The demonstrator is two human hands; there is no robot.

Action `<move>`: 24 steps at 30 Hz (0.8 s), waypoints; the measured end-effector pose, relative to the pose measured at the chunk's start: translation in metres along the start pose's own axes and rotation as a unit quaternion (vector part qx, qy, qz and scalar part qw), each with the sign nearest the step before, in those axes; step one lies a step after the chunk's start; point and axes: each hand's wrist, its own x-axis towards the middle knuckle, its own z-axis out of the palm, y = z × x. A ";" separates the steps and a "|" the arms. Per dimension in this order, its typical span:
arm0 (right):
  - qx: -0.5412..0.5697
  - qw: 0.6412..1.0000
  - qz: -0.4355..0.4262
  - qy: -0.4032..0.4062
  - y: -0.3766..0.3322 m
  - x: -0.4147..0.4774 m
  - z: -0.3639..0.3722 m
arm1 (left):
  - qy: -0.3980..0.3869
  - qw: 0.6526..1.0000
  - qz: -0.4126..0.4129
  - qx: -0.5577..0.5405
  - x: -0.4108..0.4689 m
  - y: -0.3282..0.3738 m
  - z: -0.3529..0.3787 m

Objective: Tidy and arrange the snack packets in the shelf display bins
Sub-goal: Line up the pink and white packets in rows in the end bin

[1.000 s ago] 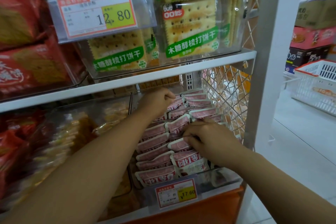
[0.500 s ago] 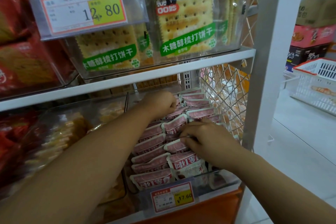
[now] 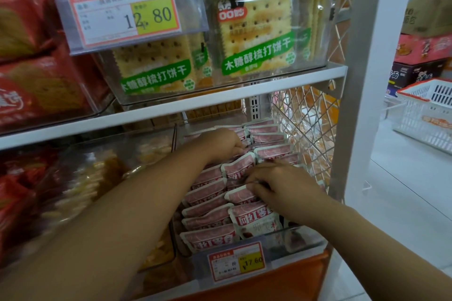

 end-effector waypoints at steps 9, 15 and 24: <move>0.013 1.000 0.006 -0.007 0.002 0.000 0.000 | -0.057 0.998 -0.002 0.007 0.008 0.003 -0.002; 0.020 1.000 0.000 -0.008 0.004 -0.002 0.000 | -0.025 0.999 0.021 0.025 0.007 -0.009 0.002; 0.035 0.999 0.014 -0.017 0.003 -0.002 -0.003 | -0.058 0.997 0.054 -0.011 0.010 -0.014 0.003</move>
